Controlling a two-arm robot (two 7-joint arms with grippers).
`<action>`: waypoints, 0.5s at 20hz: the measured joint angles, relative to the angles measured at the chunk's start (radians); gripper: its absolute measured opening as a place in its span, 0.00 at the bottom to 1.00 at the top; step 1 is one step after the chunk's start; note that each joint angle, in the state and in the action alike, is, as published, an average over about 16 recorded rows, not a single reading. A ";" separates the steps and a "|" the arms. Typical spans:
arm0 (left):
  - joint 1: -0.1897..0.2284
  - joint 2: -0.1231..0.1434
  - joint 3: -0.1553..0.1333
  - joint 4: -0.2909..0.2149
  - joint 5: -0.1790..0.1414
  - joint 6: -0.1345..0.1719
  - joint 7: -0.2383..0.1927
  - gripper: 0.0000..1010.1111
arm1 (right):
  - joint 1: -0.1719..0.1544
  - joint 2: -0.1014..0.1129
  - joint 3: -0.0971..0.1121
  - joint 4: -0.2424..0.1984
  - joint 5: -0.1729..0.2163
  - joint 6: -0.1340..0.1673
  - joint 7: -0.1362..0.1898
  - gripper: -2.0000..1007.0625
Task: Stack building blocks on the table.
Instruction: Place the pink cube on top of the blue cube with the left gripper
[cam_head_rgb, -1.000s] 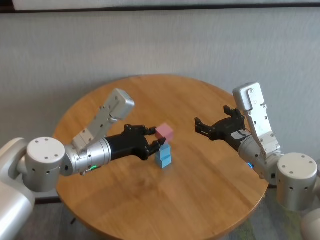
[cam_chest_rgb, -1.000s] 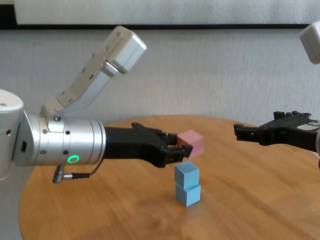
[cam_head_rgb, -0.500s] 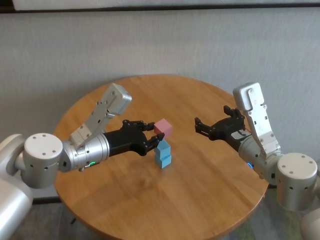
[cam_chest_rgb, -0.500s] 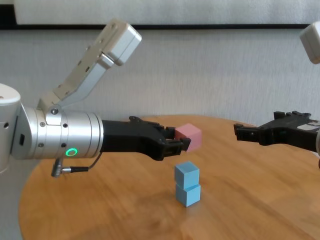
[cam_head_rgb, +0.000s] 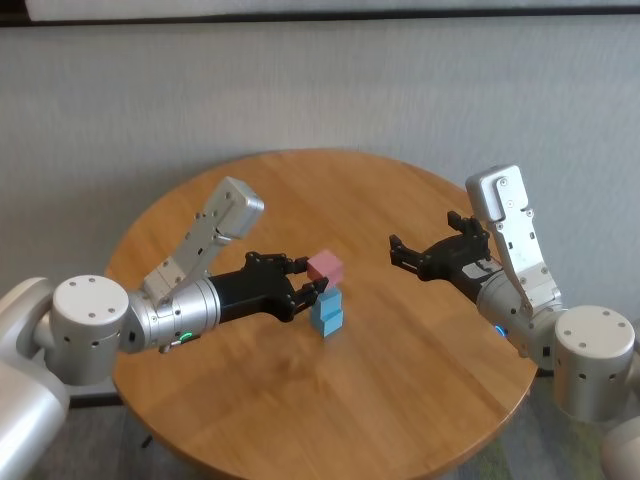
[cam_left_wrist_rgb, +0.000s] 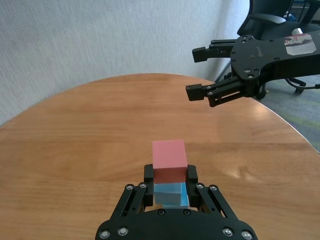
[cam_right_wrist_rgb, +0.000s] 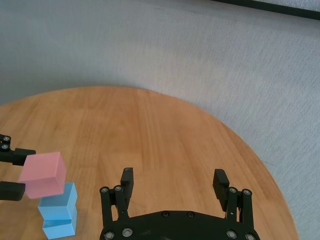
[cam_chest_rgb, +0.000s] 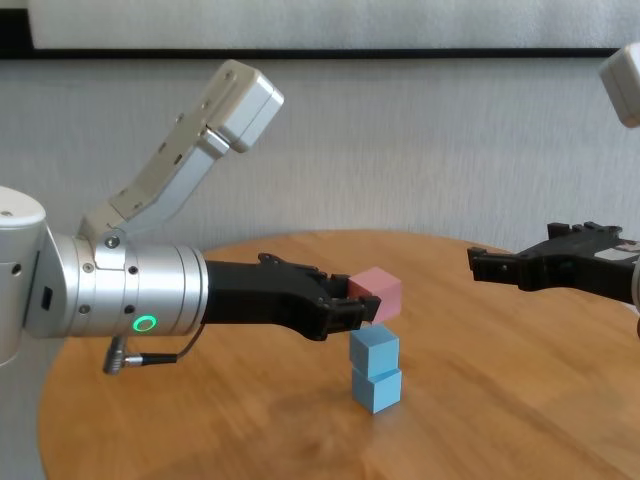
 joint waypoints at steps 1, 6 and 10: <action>0.000 0.000 0.001 0.002 -0.001 0.000 0.001 0.38 | 0.000 0.000 0.000 0.000 0.000 0.000 0.000 1.00; 0.000 -0.003 0.007 0.008 -0.001 0.002 0.004 0.38 | 0.000 0.000 0.000 0.000 0.000 0.000 0.000 1.00; -0.001 -0.006 0.010 0.012 -0.001 0.002 0.006 0.38 | 0.000 0.000 0.000 0.000 0.000 0.000 0.000 1.00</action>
